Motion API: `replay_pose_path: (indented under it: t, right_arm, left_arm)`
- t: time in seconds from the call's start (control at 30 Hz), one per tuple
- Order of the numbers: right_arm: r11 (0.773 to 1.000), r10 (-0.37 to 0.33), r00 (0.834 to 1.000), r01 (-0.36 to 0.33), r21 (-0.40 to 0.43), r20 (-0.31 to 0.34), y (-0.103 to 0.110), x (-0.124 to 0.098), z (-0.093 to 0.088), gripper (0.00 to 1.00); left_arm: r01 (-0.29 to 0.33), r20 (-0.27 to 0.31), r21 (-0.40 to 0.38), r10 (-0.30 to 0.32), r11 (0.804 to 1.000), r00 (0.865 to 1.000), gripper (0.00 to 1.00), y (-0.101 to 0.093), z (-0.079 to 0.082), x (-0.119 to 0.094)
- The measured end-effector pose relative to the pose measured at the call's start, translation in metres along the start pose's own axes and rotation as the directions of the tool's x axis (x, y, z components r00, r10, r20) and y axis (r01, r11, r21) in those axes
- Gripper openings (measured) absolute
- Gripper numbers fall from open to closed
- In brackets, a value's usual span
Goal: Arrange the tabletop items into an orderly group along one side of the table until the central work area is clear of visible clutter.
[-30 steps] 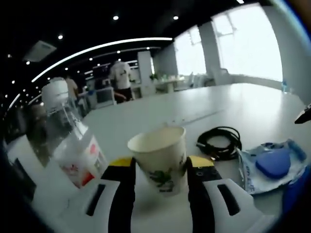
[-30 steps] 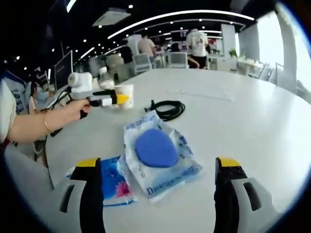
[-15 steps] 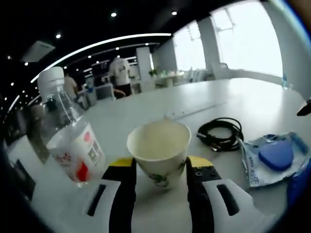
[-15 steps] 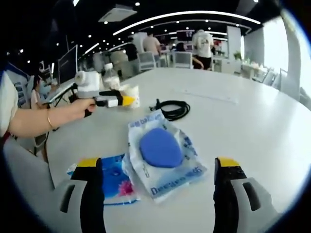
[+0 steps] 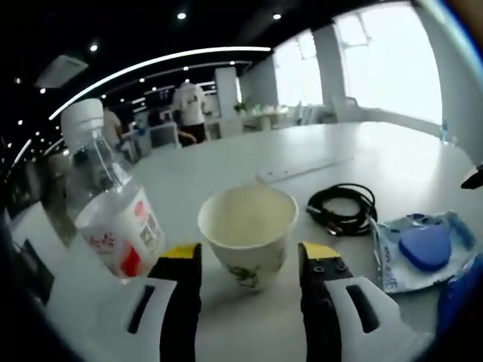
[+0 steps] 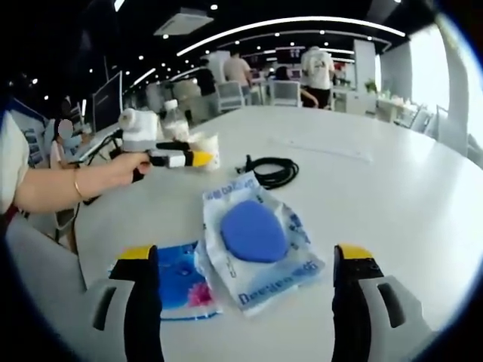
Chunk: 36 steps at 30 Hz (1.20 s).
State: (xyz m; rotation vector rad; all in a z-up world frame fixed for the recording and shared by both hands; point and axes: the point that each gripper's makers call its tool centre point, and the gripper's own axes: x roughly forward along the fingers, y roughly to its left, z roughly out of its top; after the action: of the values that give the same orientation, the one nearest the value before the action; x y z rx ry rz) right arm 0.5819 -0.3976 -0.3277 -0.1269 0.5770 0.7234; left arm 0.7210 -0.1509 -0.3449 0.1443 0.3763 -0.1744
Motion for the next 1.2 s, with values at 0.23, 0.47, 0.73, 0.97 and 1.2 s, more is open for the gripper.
replay_pose_path:
  t: [0.23,0.47,0.73,0.97,1.2]
  right_arm:
    - [0.999,0.039,0.999,-0.039,-0.009,0.009,0.012,-0.001,0.005,0.96]
    - [0.995,0.094,0.995,-0.094,-0.018,0.019,0.025,-0.001,0.009,0.97]
    - [0.982,0.175,0.984,-0.175,-0.069,0.003,0.047,0.0,0.008,0.97]
    - [0.972,0.214,0.977,-0.215,-0.096,-0.022,0.058,0.003,0.002,0.95]
    - [0.97,0.22,0.975,-0.222,-0.1,-0.03,0.06,0.004,-0.001,0.93]
  left_arm:
    - [0.068,-0.041,-0.016,-0.068,0.998,0.997,0.59,-0.013,-0.006,-0.014]
    - [0.107,-0.088,-0.058,-0.112,0.993,0.99,0.7,-0.021,-0.01,-0.032]
    - [0.153,-0.091,-0.092,-0.161,0.984,0.983,0.91,-0.033,-0.007,-0.062]
    - [0.197,-0.093,0.008,-0.195,0.98,0.976,0.99,-0.046,0.005,-0.081]
    - [0.203,-0.087,-0.024,-0.205,0.979,0.975,0.99,-0.049,0.013,-0.101]
